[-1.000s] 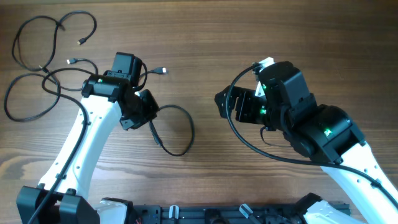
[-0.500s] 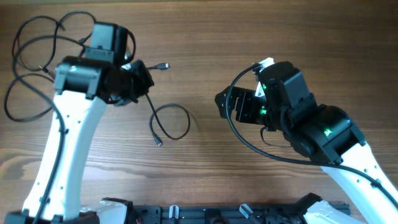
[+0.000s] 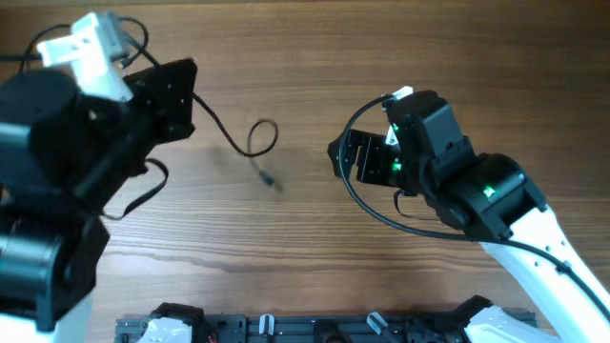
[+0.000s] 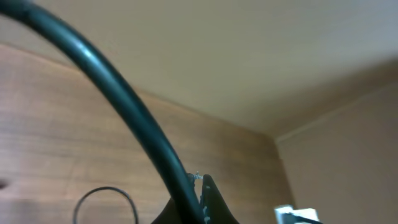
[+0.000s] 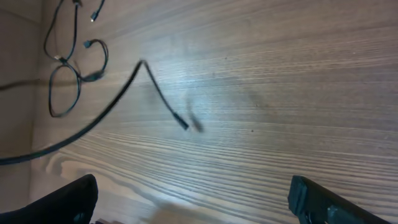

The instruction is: Untangle cables

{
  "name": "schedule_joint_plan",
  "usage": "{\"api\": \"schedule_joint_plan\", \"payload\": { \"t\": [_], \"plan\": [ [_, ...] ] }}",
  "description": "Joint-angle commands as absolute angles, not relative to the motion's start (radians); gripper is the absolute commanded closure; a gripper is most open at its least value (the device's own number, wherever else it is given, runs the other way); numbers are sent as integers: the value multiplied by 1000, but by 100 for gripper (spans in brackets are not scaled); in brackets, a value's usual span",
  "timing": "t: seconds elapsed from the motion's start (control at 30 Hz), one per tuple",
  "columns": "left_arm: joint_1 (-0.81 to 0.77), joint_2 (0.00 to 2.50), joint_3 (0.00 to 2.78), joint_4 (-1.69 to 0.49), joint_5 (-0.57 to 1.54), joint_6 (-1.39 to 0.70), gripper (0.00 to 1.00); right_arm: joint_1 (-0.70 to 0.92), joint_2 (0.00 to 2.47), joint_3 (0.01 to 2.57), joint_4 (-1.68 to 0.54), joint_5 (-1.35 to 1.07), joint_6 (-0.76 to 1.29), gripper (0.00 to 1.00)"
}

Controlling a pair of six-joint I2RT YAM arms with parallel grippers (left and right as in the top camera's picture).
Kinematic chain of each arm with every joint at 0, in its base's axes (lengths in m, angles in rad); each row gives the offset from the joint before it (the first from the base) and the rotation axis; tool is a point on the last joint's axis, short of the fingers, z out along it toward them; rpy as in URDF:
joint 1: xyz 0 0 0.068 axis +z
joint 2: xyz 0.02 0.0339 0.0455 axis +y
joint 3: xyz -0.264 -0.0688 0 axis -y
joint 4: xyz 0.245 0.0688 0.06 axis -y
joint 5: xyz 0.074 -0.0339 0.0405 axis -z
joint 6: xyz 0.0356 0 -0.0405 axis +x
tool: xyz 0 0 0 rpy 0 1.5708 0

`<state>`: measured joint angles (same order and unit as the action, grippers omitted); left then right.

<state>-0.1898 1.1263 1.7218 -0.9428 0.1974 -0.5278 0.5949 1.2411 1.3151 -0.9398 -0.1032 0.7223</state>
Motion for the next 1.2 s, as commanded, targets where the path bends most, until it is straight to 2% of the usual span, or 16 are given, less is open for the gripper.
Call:
{"api": "schedule_joint_plan", "payload": {
  "t": [0.0,0.2,0.43,0.57,0.63,0.77,0.93,1.07,1.17],
  "plan": [
    [-192,1111,1734,-918,220,-509,96,595,1267,1314,-935,-102,736,0],
    [-192,1118,1734,-877,216,-840,96,595,1268,1314,-932,-102,736,0],
    [-192,1127,1734,-785,188,-1021,96,595,1268,1314,-932,-102,735,0],
    [-192,1128,1734,-790,68,-1250,96,595,1268,1314,-932,-102,734,0],
    [-192,1129,1734,-789,15,-1300,96,595,1268,1314,-932,-102,733,0],
    [-191,1129,1734,-813,-254,-1362,96,595,1268,1314,-933,-102,733,0],
    [-191,1130,1733,-871,-395,-1571,96,595,1268,1314,-932,-102,733,1],
    [-192,1135,1733,-872,-368,-1670,96,595,1268,1314,-931,-101,733,0],
    [-192,1156,1733,-871,-229,-1730,96,595,1268,1314,-921,-102,736,0]
  ]
}}
